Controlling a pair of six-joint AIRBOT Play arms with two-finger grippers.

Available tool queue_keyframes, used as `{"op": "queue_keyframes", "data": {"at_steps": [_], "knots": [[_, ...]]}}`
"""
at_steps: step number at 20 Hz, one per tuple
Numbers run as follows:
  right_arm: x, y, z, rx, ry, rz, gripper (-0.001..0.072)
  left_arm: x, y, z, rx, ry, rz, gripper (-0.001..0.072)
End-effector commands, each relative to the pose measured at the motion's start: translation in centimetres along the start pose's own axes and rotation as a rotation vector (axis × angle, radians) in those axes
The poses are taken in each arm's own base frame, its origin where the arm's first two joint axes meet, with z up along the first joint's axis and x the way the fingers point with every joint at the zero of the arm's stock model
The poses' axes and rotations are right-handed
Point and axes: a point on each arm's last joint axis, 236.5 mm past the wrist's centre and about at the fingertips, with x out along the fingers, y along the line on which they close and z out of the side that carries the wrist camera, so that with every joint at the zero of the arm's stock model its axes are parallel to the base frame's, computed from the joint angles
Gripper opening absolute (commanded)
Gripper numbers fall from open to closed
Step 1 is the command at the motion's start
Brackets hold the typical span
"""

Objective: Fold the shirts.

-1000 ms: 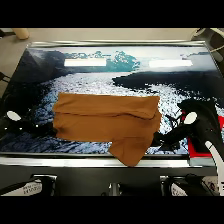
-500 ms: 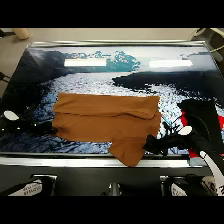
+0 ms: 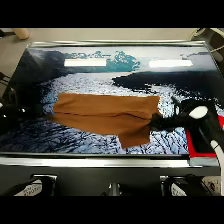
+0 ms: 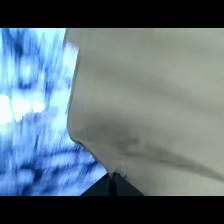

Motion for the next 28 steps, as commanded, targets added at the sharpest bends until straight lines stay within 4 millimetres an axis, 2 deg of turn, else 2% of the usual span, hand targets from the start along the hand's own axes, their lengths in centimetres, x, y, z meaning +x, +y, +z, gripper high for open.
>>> {"op": "queue_keyframes", "data": {"at_steps": [1,3,6,8,9,10,11,12,13,14,15,18,19,21,23,26,27,28], "knots": [[-2.0,2.0,9.2,-0.035,-0.215,-0.011,0.0016,-0.5,-2.0,6.1,-0.040,-0.123,-0.059,0.0019],[-0.8,1.6,13.2,-0.019,-0.247,-0.012,0.0016,2.2,-0.8,7.9,-0.103,-0.081,-0.059,0.0020],[1.0,0.9,17.8,-0.002,-0.282,-0.017,0.0017,5.6,0.0,10.4,-0.194,-0.041,-0.084,0.0020],[2.1,-0.1,19.4,0.028,-0.299,-0.023,0.0017,7.6,-0.5,11.2,-0.229,-0.019,-0.129,0.0022],[2.9,-0.7,19.7,0.060,-0.300,-0.028,0.0018,8.8,-0.6,11.0,-0.232,0.003,-0.130,0.0023],[3.7,-1.4,19.5,0.083,-0.282,-0.031,0.0020,9.8,-0.5,10.5,-0.244,0.024,-0.128,0.0067],[4.5,-1.8,19.3,0.096,-0.262,-0.031,0.0072,10.7,-0.7,10.1,-0.257,0.043,-0.131,0.0308],[4.8,-2.0,19.0,0.097,-0.246,-0.033,0.0315,11.1,-0.7,9.9,-0.262,0.053,-0.134,0.0695],[4.6,-1.9,18.6,0.053,-0.232,-0.036,0.0582,10.9,-0.5,10.0,-0.266,0.051,-0.132,0.0720],[3.8,-2.3,18.2,-0.021,-0.215,-0.066,0.0649,10.2,-0.1,10.4,-0.271,0.037,-0.132,0.0720],[2.8,-3.5,17.5,-0.074,-0.190,-0.130,0.0694,9.3,0.1,10.8,-0.272,0.029,-0.135,0.0720],[1.1,-9.3,14.1,-0.106,-0.035,-0.369,0.0709,6.1,-0.1,11.2,-0.239,0.023,-0.150,0.0720],[1.6,-9.9,13.1,-0.096,0.017,-0.377,0.0710,5.3,-0.6,11.2,-0.221,0.017,-0.154,0.0720],[3.8,-8.9,12.0,-0.029,0.071,-0.283,0.0710,3.8,-1.8,11.1,-0.189,0.006,-0.162,0.0720],[6.1,-7.4,11.8,0.051,0.092,-0.170,0.0710,2.5,-3.4,10.9,-0.139,-0.003,-0.173,0.0720],[8.9,-5.1,11.8,0.113,0.097,-0.063,0.0695,1.6,-6.2,10.6,-0.079,-0.010,-0.190,0.0720],[9.6,-4.3,12.0,0.111,0.087,-0.048,0.0587,2.0,-7.4,10.1,-0.058,0.003,-0.198,0.0720],[9.9,-3.5,12.1,0.100,0.078,-0.039,0.0286,2.7,-8.6,9.6,-0.034,0.021,-0.206,0.0720]]}}
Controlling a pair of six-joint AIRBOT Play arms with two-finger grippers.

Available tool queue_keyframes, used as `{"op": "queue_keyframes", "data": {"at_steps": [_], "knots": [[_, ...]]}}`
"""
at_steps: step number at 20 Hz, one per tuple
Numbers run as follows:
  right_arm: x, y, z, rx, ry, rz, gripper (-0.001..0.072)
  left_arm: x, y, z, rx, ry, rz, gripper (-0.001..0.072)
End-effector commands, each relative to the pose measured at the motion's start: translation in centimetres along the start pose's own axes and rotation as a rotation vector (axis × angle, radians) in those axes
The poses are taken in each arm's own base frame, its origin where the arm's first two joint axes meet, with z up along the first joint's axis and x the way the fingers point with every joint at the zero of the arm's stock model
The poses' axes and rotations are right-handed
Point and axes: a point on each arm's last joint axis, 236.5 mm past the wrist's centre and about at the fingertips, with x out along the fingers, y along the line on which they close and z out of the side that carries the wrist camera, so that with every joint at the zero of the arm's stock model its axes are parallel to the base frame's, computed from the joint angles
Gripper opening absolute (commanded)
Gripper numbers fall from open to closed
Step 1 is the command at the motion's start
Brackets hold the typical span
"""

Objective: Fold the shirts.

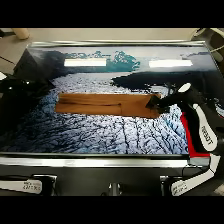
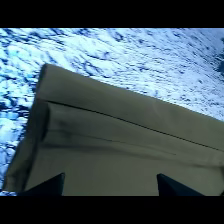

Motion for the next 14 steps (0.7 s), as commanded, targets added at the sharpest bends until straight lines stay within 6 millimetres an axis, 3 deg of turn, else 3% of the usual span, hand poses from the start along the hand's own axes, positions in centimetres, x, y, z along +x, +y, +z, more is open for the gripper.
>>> {"op": "queue_keyframes", "data": {"at_steps": [1,2,3,4,7,10,12,14], "knots": [[1.1,3.0,0.1,0.024,-0.006,0.087,0.0019,1.7,-3.7,-1.8,0.080,0.046,-0.025,0.0720],[0.1,4.2,0.4,0.022,-0.022,0.117,0.0018,3.0,-4.8,-2.6,0.105,0.069,-0.032,0.0656],[-1.4,5.3,0.7,-0.001,-0.041,0.132,0.0017,4.6,-6.2,-3.6,0.134,0.092,-0.040,0.0281],[-3.5,6.7,0.9,-0.048,-0.068,0.140,0.0017,6.3,-7.6,-4.5,0.165,0.106,-0.049,0.0025],[-9.9,11.9,-0.6,-0.158,-0.125,0.197,0.0017,13.2,-14.1,-9.2,0.216,0.171,-0.142,0.0026],[-15.2,15.8,-5.2,-0.254,-0.132,0.226,0.0018,19.7,-20.9,-16.3,0.135,0.270,-0.290,0.0026],[-18.3,16.9,-7.9,-0.290,-0.147,0.220,0.0018,22.3,-24.6,-20.3,0.065,0.320,-0.379,0.0026],[-20.9,17.6,-9.3,-0.332,-0.206,0.210,0.0018,23.5,-28.9,-24.5,-0.024,0.389,-0.513,0.0026]]}}
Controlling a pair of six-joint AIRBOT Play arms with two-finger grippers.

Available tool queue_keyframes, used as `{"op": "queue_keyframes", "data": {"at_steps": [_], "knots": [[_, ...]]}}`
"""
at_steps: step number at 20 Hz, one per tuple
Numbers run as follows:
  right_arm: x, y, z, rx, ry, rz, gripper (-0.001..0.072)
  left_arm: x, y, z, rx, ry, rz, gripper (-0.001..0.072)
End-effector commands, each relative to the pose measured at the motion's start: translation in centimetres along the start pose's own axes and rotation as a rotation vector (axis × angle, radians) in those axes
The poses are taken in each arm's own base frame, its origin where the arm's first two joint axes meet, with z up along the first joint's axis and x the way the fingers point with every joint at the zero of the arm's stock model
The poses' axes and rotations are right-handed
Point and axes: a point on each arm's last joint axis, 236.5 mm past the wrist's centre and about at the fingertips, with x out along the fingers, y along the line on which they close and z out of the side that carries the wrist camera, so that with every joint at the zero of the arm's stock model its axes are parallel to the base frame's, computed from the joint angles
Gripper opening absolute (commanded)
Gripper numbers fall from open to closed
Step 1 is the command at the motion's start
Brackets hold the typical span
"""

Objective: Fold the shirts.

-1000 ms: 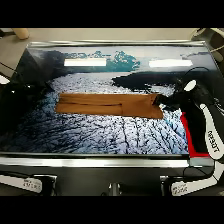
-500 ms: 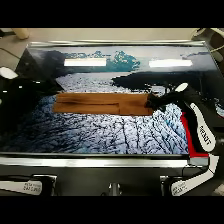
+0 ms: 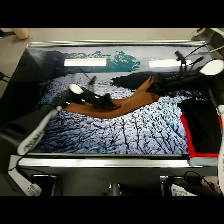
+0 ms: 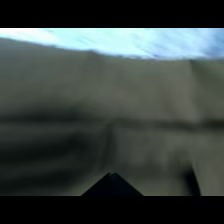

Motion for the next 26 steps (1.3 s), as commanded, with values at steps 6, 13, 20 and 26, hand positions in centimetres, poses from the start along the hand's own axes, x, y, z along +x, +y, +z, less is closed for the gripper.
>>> {"op": "queue_keyframes", "data": {"at_steps": [6,13,20,26], "knots": [[-3.7,3.8,-1.3,-0.090,-0.080,-0.015,0.0018,4.0,-6.8,-1.7,-0.001,-0.033,-0.228,0.0021],[14.3,9.7,-1.5,-0.072,-0.008,0.171,0.0019,-27.7,0.5,12.5,0.105,-0.565,0.143,0.0022],[24.9,7.7,-3.4,0.144,0.099,0.292,0.0602,-42.5,-5.6,7.9,0.286,-0.806,0.252,0.0023],[10.4,-12.4,-4.8,0.173,0.319,-0.345,0.0604,-42.2,-2.6,6.1,0.302,-0.717,0.401,0.0024]]}}
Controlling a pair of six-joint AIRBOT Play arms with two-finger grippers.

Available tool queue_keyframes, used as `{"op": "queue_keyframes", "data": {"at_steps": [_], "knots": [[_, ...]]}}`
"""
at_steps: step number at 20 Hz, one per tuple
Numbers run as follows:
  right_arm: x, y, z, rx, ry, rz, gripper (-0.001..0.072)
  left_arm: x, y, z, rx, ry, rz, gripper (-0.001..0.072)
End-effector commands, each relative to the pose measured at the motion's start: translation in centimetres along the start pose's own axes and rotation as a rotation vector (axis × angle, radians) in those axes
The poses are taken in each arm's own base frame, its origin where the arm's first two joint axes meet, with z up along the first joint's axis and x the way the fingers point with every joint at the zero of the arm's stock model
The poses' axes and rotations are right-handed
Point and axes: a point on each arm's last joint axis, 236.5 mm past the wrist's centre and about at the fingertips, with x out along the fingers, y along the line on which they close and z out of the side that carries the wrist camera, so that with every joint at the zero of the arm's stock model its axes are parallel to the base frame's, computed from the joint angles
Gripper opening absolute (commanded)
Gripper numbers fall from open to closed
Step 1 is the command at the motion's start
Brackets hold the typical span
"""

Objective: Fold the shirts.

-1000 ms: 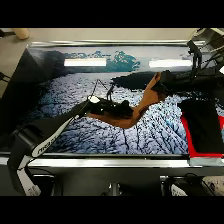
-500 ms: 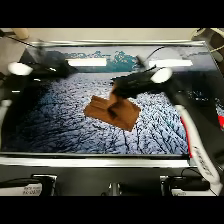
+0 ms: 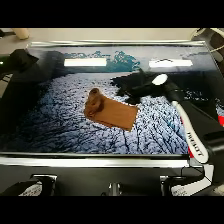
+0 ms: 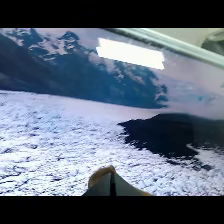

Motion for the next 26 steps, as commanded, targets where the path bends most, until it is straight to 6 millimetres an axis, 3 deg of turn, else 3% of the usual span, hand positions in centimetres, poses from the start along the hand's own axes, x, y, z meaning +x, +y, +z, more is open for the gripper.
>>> {"op": "queue_keyframes", "data": {"at_steps": [1,2,3,6,8,9,10,11,13,15,17,20,24,26], "knots": [[-7.1,-13.0,-4.9,0.121,0.211,-0.445,0.0611,-0.5,1.3,-1.1,0.035,0.036,0.059,0.0024],[-6.0,-13.4,-6.5,0.147,0.250,-0.426,0.0628,-0.3,1.3,-1.5,0.034,0.045,0.057,0.0024],[-3.6,-12.4,-7.4,0.155,0.252,-0.348,0.0649,0.0,1.0,-1.9,0.034,0.057,0.048,0.0024],[2.9,-10.1,-7.8,0.172,0.159,-0.223,0.0667,0.8,0.2,-3.1,0.041,0.089,0.030,0.0024],[5.6,-8.8,-7.7,0.185,0.130,-0.182,0.0642,0.9,-0.1,-3.5,0.045,0.099,0.024,0.0024],[6.0,-7.8,-7.1,0.201,0.106,-0.136,0.0357,0.9,-0.1,-3.5,0.044,0.099,0.024,0.0024],[5.6,-6.6,-6.0,0.205,0.081,-0.083,0.0021,0.9,0.0,-3.5,0.044,0.098,0.027,0.0024],[4.3,-5.2,-4.4,0.176,0.053,-0.030,0.0020,0.9,0.2,-3.5,0.045,0.100,0.032,0.0024],[-1.4,-3.1,0.3,0.100,-0.042,0.043,0.0019,0.9,0.7,-3.5,0.055,0.101,0.050,0.0024],[-10.0,-2.1,5.0,0.074,-0.190,0.082,0.0017,0.9,1.1,-3.5,0.065,0.102,0.065,0.0024],[-19.0,-3.4,7.7,0.103,-0.329,0.063,0.0017,0.9,1.6,-3.5,0.079,0.103,0.087,0.0024],[-29.3,-8.3,7.6,0.180,-0.460,-0.026,0.0018,0.9,1.9,-3.5,0.088,0.105,0.101,0.0024],[-38.8,-14.2,5.4,0.321,-0.633,-0.086,0.0018,0.9,1.9,-3.5,0.087,0.105,0.101,0.0024],[-42.5,-16.2,4.1,0.381,-0.715,-0.103,0.0018,0.9,1.9,-3.5,0.087,0.105,0.101,0.0024]]}}
